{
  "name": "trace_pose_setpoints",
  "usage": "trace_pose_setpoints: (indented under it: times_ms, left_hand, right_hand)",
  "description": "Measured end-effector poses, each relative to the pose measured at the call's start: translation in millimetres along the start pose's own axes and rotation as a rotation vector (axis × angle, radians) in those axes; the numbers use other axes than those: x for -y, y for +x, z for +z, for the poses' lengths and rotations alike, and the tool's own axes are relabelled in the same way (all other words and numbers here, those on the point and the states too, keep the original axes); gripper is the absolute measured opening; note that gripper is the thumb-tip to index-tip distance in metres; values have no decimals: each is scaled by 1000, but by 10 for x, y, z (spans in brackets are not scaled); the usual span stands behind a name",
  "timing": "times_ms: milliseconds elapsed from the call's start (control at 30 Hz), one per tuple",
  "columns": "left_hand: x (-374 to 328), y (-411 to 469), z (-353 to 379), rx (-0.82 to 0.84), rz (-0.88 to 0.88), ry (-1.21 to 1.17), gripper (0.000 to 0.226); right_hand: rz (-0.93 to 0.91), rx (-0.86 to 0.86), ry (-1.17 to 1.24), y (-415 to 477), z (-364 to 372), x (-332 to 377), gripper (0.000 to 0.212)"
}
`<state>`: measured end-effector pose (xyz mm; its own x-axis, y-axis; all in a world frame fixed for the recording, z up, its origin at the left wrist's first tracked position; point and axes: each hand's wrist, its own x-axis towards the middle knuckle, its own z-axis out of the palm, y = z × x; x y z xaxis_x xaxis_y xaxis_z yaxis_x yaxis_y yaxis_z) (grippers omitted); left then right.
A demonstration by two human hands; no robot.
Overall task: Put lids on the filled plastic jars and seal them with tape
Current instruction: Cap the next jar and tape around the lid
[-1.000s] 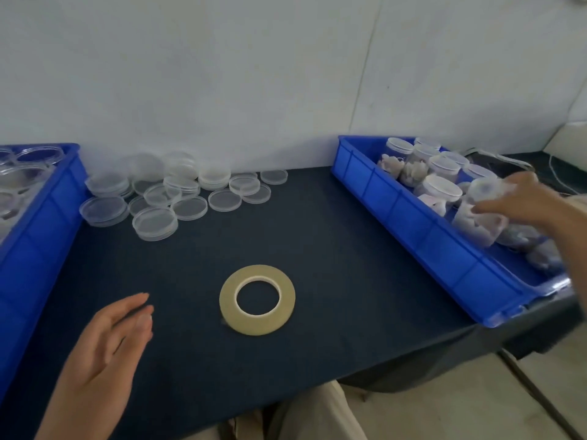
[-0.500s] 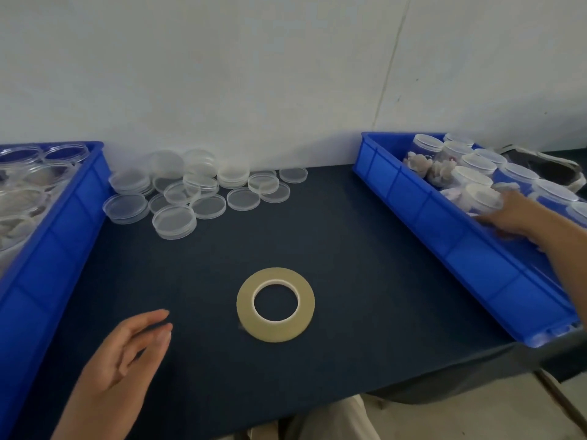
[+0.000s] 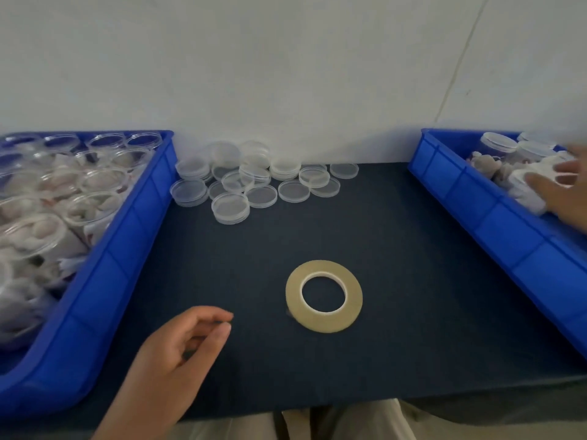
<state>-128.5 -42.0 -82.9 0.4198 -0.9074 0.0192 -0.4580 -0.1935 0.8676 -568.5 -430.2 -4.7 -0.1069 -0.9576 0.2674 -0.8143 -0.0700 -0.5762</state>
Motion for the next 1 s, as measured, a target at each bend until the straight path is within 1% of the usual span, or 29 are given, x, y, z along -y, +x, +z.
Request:
trace_pose_setpoints:
  times_ms: [67, 100, 133, 200, 233, 267, 300, 367, 433, 500, 533, 567, 600, 633, 667, 700, 733, 767, 867, 933, 1000]
  left_hand:
    - [-102, -66, -76, -10, 76, 99, 23]
    - [-153, -97, -127, -19, 113, 152, 22]
    - [-199, -122, -179, -34, 148, 200, 21]
    - [-273, -170, -328, -79, 186, 267, 21]
    - [-302, -164, -402, -101, 196, 300, 23]
    - [-326, -147, -488, -130, 201, 331, 24]
    - [-338, -150, -610, -166, 188, 347, 26]
    - [-318, -120, -907, -233, 135, 293, 29]
    - [-214, -41, -1252, -311, 71, 275, 29]
    - [-43, 117, -1588, -411, -22, 365, 25]
    - [71, 228, -1736, -434, -90, 426, 23]
    - [190, 349, -1860, -404, -167, 520, 29]
    - [305, 477, -1948, -317, -242, 644, 43]
    - [391, 584, -1989, -197, -318, 752, 57]
    - [452, 669, -1998, -93, -375, 818, 68]
    - [494, 730, -1991, -49, -395, 848, 75]
    - [535, 785, -1977, -68, -382, 859, 75]
    - [566, 830, -1969, -127, -351, 877, 68]
    - [581, 898, -1956, -303, -289, 988, 29]
    - [560, 889, -1961, -384, -257, 1000, 7]
    - [554, 859, -1953, -467, -192, 989, 10]
  right_hand:
    - [-162, 59, 225, -550, 125, 418, 58]
    - [-243, 110, 279, -868, 205, 632, 49]
    - [-341, 177, 291, -1179, 305, 803, 41]
    - [-538, 386, 287, -1767, 550, 1087, 28]
    - [-582, 490, 313, -2002, 702, 1167, 25]
    - [-589, 569, 355, -2214, 874, 1236, 24]
    - [-575, 619, 390, -2421, 1068, 1307, 24]
    - [-548, 658, 414, -2778, 1406, 1419, 22]
    - [-599, 627, 378, -3010, 1669, 1432, 25]
    - [-706, 550, 305, -3097, 1799, 1397, 33]
    - [-729, 523, 303, -3095, 1827, 1374, 35]
    - [-740, 505, 313, -3088, 1836, 1355, 36]
    - [-749, 480, 321, -3080, 1835, 1336, 35]
    - [-760, 455, 331, -3076, 1834, 1316, 34]
    - [-766, 433, 341, -3076, 1833, 1300, 33]
    - [-761, 418, 352, -3076, 1830, 1290, 32]
    - [-754, 410, 363, -3076, 1825, 1288, 31]
    - [-748, 407, 376, -3076, 1825, 1290, 29]
    - [-759, 372, 381, -3085, 1843, 1302, 25]
    - [-769, 350, 371, -3089, 1860, 1303, 33]
    - [-786, 333, 374, -3090, 1864, 1299, 35]
